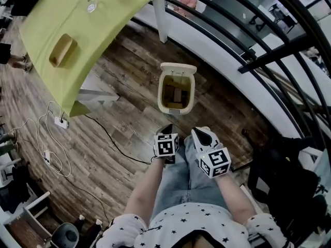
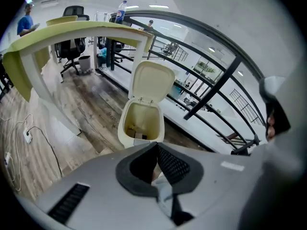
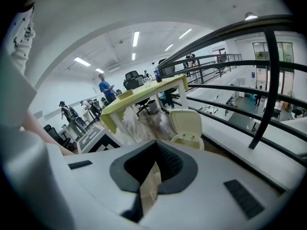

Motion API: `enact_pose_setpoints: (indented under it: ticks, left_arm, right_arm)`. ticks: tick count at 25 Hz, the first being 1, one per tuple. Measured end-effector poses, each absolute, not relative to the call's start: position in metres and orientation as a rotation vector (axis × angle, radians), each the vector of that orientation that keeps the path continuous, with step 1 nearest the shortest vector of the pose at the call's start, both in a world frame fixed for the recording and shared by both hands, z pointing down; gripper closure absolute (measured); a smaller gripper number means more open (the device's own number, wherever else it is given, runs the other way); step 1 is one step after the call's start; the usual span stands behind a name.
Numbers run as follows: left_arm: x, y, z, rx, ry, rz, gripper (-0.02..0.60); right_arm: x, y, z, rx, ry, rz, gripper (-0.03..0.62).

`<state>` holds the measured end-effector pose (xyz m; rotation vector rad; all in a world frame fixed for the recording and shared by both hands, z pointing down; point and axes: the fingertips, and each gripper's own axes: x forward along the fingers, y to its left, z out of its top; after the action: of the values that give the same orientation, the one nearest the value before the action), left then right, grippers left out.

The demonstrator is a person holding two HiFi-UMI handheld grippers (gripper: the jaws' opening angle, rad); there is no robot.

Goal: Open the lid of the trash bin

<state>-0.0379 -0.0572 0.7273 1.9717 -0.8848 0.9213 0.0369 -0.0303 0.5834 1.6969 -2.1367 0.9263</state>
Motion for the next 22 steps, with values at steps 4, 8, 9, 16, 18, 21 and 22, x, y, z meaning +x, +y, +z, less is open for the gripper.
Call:
enact_pose_setpoints:
  ticks: [4, 8, 9, 16, 18, 21, 22]
  left_arm:
    - [-0.041, -0.060, 0.696, 1.985, -0.882, 0.880, 0.571]
    - [-0.043, -0.062, 0.667, 2.023, -0.873, 0.869, 0.571]
    - [-0.043, -0.061, 0.660, 2.027, -0.871, 0.868, 0.571]
    - [-0.049, -0.048, 0.618, 2.049, -0.858, 0.834, 0.571]
    - [-0.051, -0.045, 0.607, 2.058, -0.865, 0.825, 0.571]
    - [-0.057, -0.044, 0.590, 2.070, -0.880, 0.806, 0.571]
    - [-0.059, -0.044, 0.584, 2.073, -0.886, 0.796, 0.571]
  right_arm:
    - [0.032, -0.032, 0.562, 1.693, -2.146, 0.890, 0.600]
    - [0.027, -0.035, 0.542, 1.678, -2.158, 0.861, 0.600]
    - [0.026, -0.034, 0.537, 1.674, -2.161, 0.858, 0.600]
    - [0.015, -0.024, 0.509, 1.646, -2.185, 0.852, 0.600]
    - [0.012, -0.020, 0.502, 1.639, -2.190, 0.848, 0.600]
    - [0.007, -0.015, 0.494, 1.633, -2.196, 0.850, 0.600]
    - [0.006, -0.015, 0.491, 1.629, -2.198, 0.846, 0.600]
